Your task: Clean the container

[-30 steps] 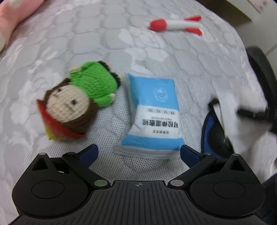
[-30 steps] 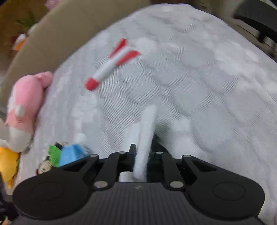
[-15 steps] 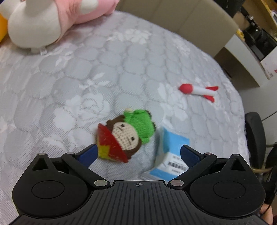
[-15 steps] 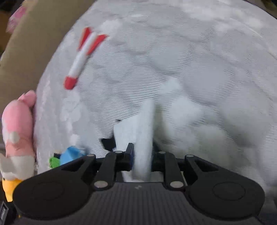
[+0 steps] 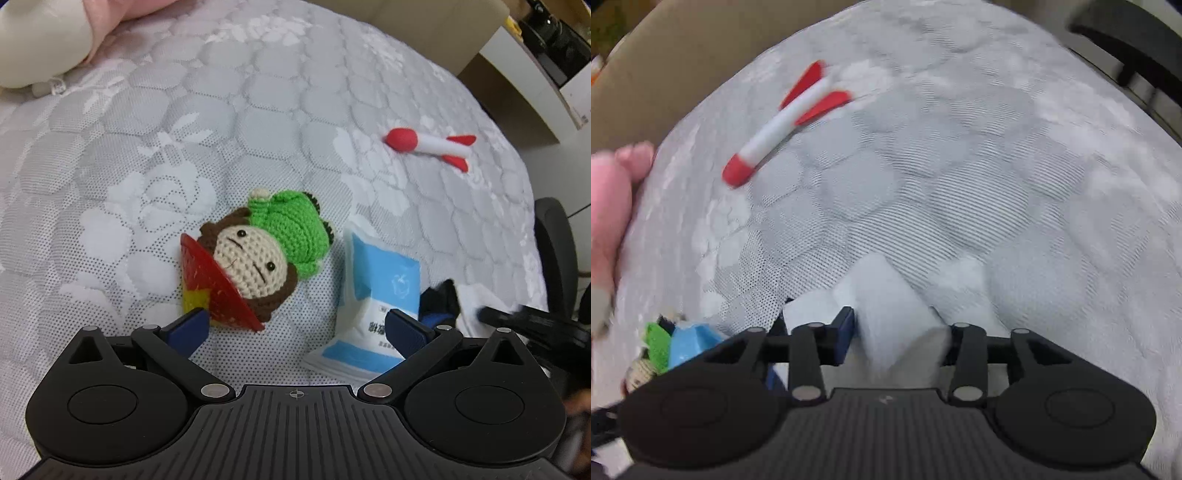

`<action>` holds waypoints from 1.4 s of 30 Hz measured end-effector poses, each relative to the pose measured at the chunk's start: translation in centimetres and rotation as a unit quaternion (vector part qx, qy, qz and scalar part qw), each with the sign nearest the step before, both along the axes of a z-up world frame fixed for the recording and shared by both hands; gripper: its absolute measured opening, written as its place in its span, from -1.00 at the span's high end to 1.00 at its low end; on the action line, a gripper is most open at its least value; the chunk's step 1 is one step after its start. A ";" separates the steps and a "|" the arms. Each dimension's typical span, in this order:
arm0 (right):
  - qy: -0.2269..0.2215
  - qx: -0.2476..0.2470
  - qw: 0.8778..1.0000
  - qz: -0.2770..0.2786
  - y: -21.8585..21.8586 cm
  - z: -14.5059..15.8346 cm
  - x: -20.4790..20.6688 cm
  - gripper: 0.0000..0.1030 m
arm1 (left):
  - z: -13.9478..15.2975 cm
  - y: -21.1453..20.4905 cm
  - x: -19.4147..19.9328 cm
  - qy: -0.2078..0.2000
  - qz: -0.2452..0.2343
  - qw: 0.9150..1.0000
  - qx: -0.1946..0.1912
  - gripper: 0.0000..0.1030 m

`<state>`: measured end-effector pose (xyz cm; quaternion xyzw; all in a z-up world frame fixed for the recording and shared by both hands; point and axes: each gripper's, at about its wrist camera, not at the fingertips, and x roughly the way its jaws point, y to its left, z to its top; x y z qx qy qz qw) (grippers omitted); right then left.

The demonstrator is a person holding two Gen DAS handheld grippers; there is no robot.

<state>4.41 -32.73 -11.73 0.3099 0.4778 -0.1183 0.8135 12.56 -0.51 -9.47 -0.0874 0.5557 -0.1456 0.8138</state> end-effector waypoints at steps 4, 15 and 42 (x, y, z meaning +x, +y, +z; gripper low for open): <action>-0.031 0.085 0.996 -0.009 1.1 2.3 -3.8 -0.46 | 1.0 0.8 -0.8 -0.013 0.016 1.000 -0.009 -1.00; 0.040 0.151 0.986 -0.061 2.4 -3.2 -5.5 -0.54 | 2.9 1.5 -3.6 -0.032 0.015 0.999 -0.041 -1.00; -0.111 -0.147 0.977 0.111 7.9 4.6 -6.9 -0.99 | 5.2 -1.7 -8.6 -0.238 -0.004 0.964 0.120 -1.00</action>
